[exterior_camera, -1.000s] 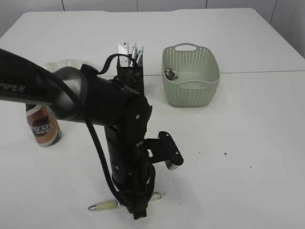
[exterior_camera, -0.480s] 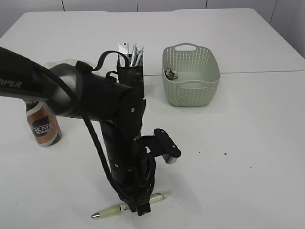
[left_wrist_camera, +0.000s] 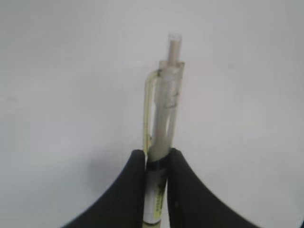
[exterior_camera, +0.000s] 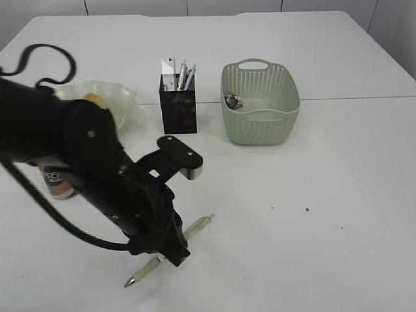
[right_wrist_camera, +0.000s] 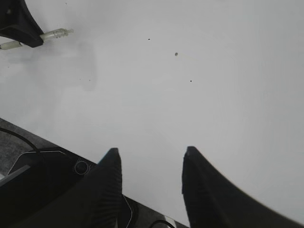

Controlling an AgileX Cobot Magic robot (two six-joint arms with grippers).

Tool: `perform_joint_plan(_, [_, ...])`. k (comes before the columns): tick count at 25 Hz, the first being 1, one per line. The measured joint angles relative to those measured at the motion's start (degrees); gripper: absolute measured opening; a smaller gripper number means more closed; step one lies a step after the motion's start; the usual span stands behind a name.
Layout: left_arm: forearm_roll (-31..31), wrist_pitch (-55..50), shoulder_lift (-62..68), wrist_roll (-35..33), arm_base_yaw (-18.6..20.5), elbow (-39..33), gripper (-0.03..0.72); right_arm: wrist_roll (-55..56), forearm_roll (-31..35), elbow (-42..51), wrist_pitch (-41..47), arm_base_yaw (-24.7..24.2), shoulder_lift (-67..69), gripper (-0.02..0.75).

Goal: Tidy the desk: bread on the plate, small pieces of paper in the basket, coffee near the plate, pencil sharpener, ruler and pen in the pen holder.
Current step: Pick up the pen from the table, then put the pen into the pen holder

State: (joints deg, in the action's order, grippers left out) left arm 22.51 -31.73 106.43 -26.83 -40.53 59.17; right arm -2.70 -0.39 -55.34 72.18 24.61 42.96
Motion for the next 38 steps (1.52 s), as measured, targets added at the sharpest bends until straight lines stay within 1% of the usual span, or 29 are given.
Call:
perform_joint_plan(4, [4.1, 19.0, -9.5, 0.0, 0.0, -11.5, 0.070, 0.0, 0.0, 0.0, 0.0, 0.0, 0.0, 0.313])
perform_joint_plan(7, [7.5, 33.3, -15.0, 0.0, 0.0, -18.1, 0.070, 0.0, 0.0, 0.0, 0.0, 0.0, 0.0, 0.313])
perform_joint_plan(9, [9.6, 40.5, -17.1, 0.0, 0.0, -19.6, 0.069, 0.0, 0.0, 0.0, 0.0, 0.0, 0.0, 0.312])
perform_joint_plan(11, [11.9, 48.0, -17.8, 0.0, 0.0, -19.6, 0.069, 0.0, 0.0, 0.0, 0.0, 0.0, 0.0, 0.313])
perform_joint_plan(13, [13.6, 53.2, -17.8, 0.0, 0.0, -18.8, 0.069, 0.0, 0.0, 0.0, 0.0, 0.0, 0.0, 0.313])
perform_joint_plan(15, [14.4, 56.5, -17.3, 0.0, 0.2, -16.8, 0.069, 0.0, 0.0, 0.0, 0.0, 0.0, 0.0, 0.313])
perform_joint_plan(18, [14.4, 59.2, -14.8, 0.0, 1.1, -11.9, 0.069, 0.0, 0.0, 0.0, 0.0, 0.0, 0.0, 0.313])
perform_joint_plan(26, [14.3, 62.3, -2.8, 0.0, 5.7, 2.6, 0.068, 0.0, 0.0, 0.0, 0.0, 0.0, 0.0, 0.313])
perform_joint_plan(33, [13.6, 62.3, 7.6, 0.0, 9.7, 16.6, 0.068, 0.0, 0.4, 0.0, 0.0, 0.0, 0.0, 0.313])
perform_joint_plan(38, [12.8, 59.8, 13.8, 0.0, 10.9, 26.2, 0.068, 0.0, 0.4, 0.0, 0.0, 0.0, 0.0, 0.313])
